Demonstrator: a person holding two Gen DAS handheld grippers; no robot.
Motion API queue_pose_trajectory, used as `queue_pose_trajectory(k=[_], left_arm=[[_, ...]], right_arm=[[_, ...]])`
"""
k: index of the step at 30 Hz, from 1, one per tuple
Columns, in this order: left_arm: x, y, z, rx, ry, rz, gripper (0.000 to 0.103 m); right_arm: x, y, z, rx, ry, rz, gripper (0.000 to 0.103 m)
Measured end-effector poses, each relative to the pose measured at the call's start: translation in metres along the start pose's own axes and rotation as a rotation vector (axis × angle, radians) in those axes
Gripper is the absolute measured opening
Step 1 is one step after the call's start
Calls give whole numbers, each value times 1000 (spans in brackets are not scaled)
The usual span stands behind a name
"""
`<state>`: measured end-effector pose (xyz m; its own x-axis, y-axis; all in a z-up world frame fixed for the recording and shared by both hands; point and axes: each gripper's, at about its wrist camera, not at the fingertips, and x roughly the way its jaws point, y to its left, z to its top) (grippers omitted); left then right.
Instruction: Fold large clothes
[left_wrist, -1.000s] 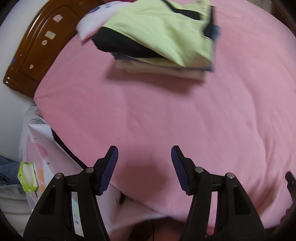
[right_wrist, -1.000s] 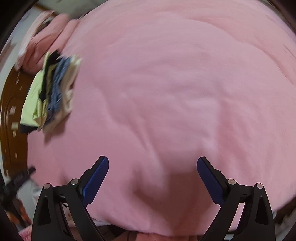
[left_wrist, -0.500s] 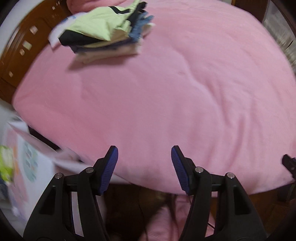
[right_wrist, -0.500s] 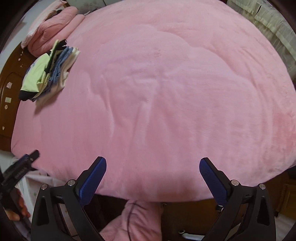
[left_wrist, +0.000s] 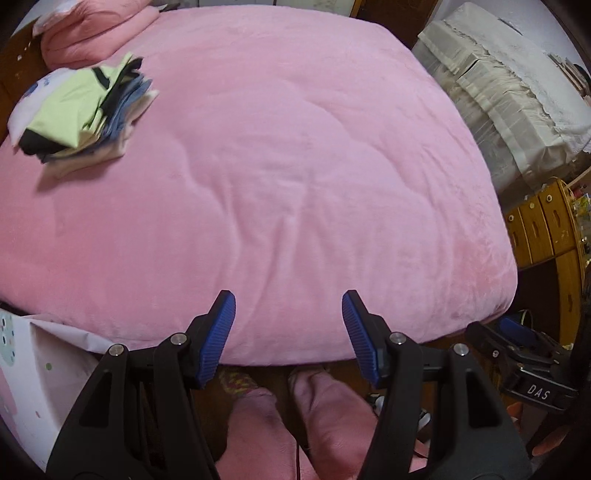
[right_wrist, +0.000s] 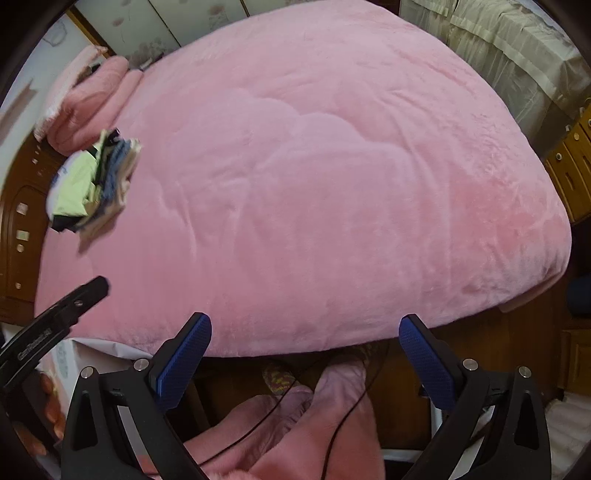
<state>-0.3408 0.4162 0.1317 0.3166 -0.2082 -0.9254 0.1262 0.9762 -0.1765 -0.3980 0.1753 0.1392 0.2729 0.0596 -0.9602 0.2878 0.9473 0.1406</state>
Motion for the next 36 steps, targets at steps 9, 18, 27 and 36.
queue_pose_trajectory(k=[9, 18, 27, 36], left_arm=[[-21, -91, 57, 62, -84, 91, 58], [-50, -132, 63, 50, -121, 99, 63], [-36, -136, 45, 84, -77, 148, 63], [-16, -100, 35, 76, -109, 193, 63]], right_arm=[[-69, -76, 73, -64, -91, 12, 102], [-119, -81, 93, -115, -105, 74, 102], [-131, -72, 59, -112, -163, -10, 102], [-105, -50, 49, -130, -149, -32, 102]])
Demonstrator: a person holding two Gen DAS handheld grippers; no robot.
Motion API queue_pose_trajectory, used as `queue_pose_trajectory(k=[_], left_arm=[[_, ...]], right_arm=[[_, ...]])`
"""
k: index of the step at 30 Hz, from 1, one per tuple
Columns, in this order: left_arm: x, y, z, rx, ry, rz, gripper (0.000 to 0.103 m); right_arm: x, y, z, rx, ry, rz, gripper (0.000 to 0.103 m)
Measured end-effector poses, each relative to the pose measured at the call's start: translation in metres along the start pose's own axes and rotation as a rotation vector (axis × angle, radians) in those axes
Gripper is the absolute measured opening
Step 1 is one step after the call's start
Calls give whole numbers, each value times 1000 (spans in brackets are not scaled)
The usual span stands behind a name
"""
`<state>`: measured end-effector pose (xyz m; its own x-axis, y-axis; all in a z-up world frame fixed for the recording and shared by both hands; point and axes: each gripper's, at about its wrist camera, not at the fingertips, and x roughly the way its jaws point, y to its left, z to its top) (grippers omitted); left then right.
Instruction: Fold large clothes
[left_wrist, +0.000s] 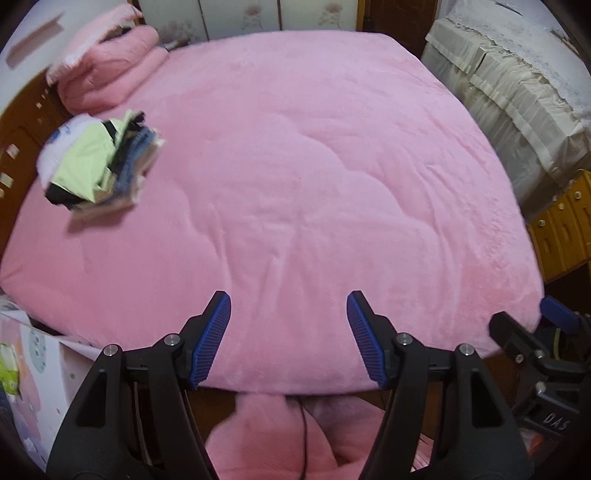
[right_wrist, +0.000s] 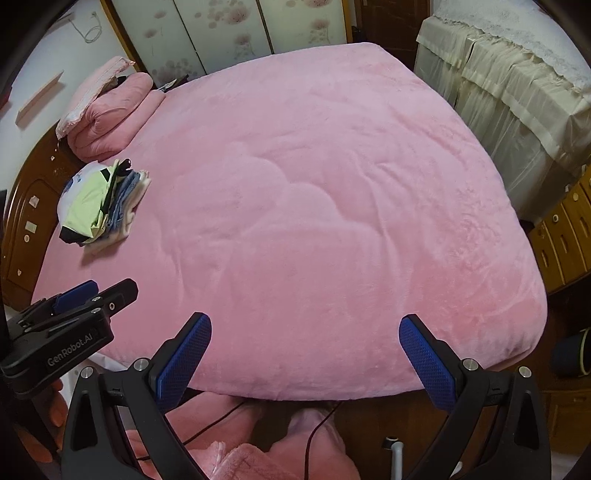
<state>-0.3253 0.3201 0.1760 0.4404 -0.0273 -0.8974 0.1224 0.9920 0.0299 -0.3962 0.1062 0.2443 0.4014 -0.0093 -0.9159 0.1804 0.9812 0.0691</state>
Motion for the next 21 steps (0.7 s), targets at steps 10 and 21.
queue_pose_trajectory(k=[10, 21], left_arm=[[18, 20, -4, 6, 57, -14, 80], [25, 43, 5, -61, 54, -72, 103]], right_arm=[[33, 18, 11, -38, 51, 27, 102], [43, 51, 26, -102, 24, 32, 102]])
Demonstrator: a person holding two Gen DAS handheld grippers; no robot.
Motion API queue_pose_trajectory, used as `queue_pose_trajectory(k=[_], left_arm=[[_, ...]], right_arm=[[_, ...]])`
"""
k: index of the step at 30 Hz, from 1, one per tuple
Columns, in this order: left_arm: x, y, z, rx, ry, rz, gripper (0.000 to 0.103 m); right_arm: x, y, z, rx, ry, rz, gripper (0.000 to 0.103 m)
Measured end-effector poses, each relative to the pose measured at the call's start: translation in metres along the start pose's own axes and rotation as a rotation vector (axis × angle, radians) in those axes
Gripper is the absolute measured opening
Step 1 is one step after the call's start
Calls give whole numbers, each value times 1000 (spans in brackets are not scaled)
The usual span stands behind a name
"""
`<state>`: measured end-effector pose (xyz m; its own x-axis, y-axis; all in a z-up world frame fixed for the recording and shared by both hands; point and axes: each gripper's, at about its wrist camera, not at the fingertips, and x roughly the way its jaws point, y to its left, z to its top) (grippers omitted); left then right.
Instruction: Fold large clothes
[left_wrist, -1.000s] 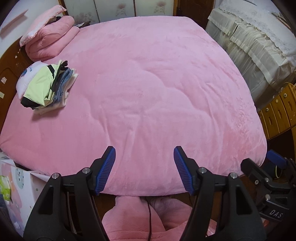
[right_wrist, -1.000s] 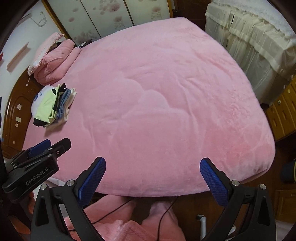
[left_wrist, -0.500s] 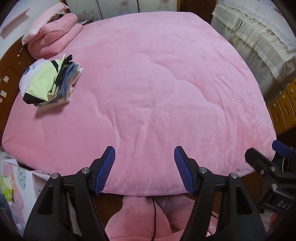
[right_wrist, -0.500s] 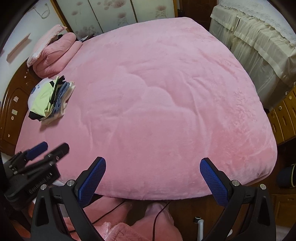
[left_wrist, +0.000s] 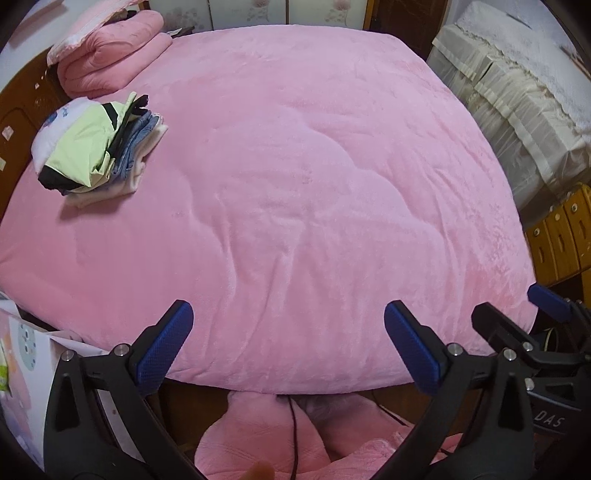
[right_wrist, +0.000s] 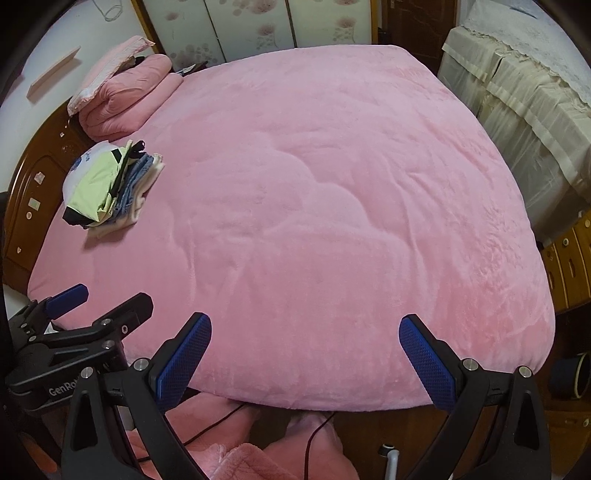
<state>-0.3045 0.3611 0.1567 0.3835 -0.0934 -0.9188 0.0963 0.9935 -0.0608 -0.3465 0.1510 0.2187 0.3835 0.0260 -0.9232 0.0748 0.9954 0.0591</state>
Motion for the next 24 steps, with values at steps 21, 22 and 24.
queue_pose_trajectory(k=[21, 22, 24], left_arm=[[-4, -3, 8, -4, -28, -4, 103], [-4, -3, 8, -2, -29, -6, 103], [-5, -4, 9, 5, -31, -6, 103]], right_arm=[[7, 5, 0, 41, -9, -25, 102], [7, 5, -1, 43, -4, -31, 102], [8, 4, -1, 48, 0, -33, 103]])
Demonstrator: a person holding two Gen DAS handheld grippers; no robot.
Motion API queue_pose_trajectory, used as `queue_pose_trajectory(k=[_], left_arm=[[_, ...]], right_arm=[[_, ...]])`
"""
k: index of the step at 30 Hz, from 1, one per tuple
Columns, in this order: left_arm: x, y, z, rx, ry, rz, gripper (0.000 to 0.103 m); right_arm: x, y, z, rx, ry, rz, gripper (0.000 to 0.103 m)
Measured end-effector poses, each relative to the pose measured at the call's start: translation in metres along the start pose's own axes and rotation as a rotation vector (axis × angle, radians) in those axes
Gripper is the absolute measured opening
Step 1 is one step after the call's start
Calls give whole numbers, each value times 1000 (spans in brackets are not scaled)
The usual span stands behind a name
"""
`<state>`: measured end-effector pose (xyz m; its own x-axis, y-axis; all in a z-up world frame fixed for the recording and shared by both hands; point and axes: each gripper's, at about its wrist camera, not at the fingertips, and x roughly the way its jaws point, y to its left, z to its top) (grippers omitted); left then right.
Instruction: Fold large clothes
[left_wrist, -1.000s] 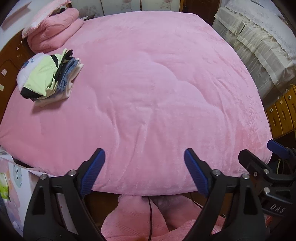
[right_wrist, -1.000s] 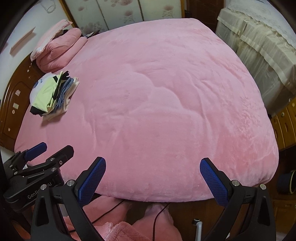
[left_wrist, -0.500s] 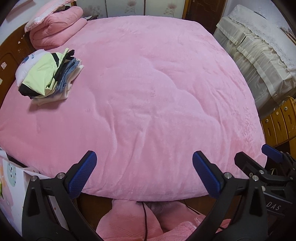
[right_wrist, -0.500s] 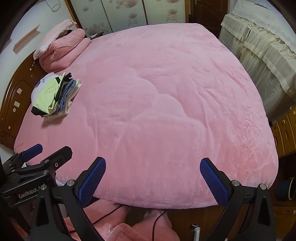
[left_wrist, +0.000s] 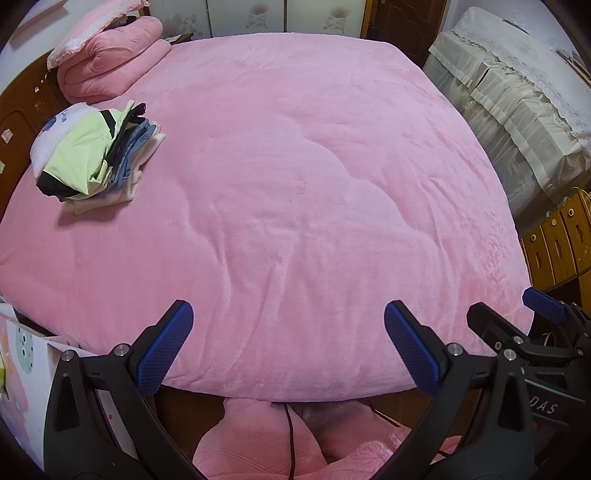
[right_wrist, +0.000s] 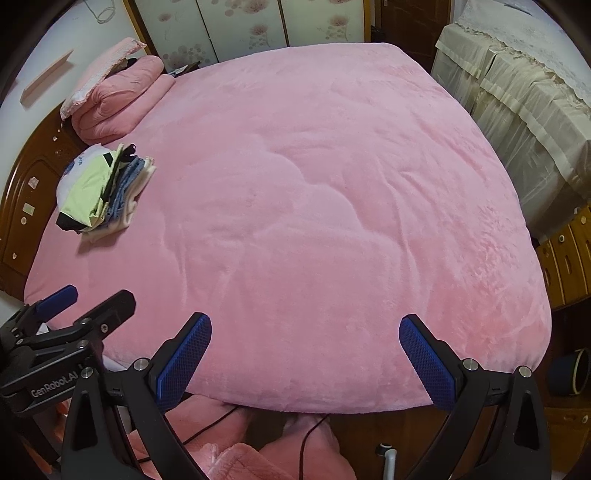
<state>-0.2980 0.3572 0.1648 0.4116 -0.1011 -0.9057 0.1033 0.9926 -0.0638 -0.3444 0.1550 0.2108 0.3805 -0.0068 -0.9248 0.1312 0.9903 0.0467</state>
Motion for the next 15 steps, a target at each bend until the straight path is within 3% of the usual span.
queue_pose_trajectory(k=[15], left_arm=[[3, -1, 1, 11, 7, 2, 103]], right_arm=[[-1, 5, -6, 10, -4, 0, 102]])
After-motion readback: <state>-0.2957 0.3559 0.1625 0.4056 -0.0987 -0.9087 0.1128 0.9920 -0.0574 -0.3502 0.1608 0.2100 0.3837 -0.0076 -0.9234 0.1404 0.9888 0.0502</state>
